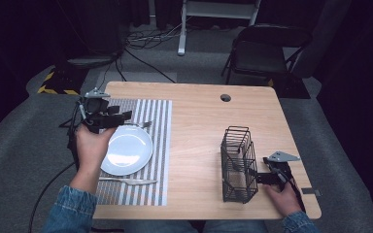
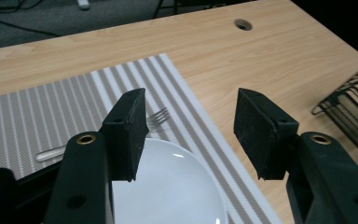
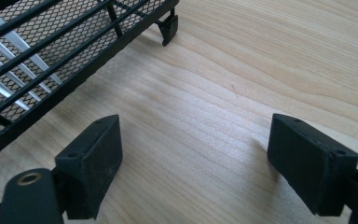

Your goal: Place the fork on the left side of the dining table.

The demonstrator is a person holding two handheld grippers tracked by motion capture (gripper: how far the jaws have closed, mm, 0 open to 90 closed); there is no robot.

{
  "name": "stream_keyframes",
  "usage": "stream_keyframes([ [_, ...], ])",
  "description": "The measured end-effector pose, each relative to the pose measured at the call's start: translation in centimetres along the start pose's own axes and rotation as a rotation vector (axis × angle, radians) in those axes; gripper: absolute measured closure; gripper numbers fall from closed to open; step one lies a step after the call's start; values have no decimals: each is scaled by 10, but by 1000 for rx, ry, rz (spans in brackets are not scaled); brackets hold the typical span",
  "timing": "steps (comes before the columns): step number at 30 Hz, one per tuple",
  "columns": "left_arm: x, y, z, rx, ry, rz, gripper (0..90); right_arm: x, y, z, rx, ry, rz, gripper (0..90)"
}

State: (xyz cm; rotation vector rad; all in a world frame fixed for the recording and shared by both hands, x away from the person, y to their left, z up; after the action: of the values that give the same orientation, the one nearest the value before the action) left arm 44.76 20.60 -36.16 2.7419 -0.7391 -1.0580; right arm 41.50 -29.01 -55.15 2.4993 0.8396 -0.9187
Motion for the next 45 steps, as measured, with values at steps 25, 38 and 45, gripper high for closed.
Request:
stream_keyframes([
  [25,-20,68,38,42,136,228,421,0,0,0,-1,0,-4,180],
  [38,9,88,75,108,103,207,426,0,0,0,-2,0,-5,181],
  [45,32,96,91,117,43,214,450,0,-1,0,-8,3,-9,190],
])
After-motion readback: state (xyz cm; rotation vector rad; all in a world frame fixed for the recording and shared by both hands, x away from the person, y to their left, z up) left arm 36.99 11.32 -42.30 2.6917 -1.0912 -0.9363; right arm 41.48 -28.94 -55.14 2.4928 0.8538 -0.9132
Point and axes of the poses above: each handheld gripper's, and its own axes: x roughly forward along the jaws, z roughly out of its underside, y roughly to its right, the point moved 7 cm from there along x, roughly forward along the jaws, and after that the axes turned 8 degrees about -x, right-handed, at the moved point
